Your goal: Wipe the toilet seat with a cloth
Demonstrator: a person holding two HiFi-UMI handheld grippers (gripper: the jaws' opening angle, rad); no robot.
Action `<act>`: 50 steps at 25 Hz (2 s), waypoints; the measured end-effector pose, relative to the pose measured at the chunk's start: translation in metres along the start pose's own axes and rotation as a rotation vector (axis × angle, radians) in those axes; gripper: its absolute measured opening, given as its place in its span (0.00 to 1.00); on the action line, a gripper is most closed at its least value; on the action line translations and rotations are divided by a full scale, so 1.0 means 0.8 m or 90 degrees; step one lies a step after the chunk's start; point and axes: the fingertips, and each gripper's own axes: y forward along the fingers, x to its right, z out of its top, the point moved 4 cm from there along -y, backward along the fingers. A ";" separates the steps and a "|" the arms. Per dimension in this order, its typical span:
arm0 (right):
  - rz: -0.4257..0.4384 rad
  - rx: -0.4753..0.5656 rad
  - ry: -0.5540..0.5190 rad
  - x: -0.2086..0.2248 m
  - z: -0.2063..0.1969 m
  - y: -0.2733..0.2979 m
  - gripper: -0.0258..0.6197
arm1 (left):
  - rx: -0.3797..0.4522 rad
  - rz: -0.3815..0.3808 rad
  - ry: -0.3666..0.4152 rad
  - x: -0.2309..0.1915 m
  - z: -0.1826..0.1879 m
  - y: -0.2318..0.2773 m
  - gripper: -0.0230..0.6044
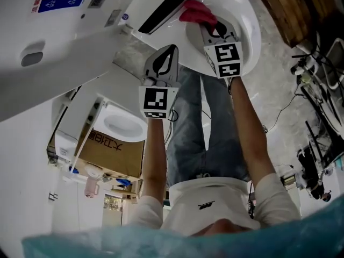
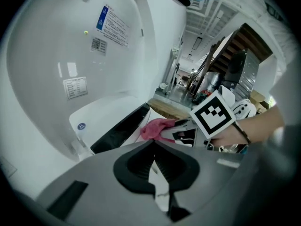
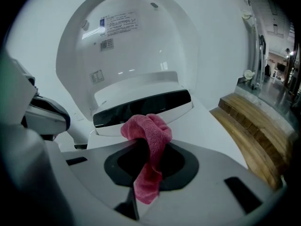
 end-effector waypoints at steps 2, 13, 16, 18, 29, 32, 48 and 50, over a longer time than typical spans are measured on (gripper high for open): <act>0.007 -0.007 -0.011 -0.006 -0.002 0.011 0.12 | -0.001 0.005 -0.005 -0.006 -0.006 -0.002 0.05; 0.061 -0.063 -0.081 -0.051 -0.017 0.056 0.12 | -0.016 0.025 -0.031 -0.025 -0.037 -0.013 0.05; 0.086 -0.080 -0.106 -0.064 -0.025 0.064 0.12 | -0.018 0.035 -0.038 -0.029 -0.045 -0.017 0.05; 0.094 -0.093 -0.127 -0.071 -0.033 0.068 0.12 | -0.018 0.042 -0.043 -0.031 -0.048 -0.020 0.05; 0.136 -0.130 -0.169 -0.102 -0.053 0.065 0.12 | -0.022 0.064 -0.059 -0.033 -0.066 -0.042 0.05; 0.154 -0.140 -0.187 -0.118 -0.067 0.059 0.12 | -0.023 0.068 -0.063 -0.032 -0.072 -0.047 0.05; 0.196 -0.163 -0.194 -0.147 -0.121 0.018 0.12 | -0.048 0.072 -0.067 -0.003 -0.111 -0.060 0.05; 0.200 -0.164 -0.193 -0.148 -0.128 0.012 0.12 | -0.054 0.071 -0.075 0.003 -0.116 -0.061 0.05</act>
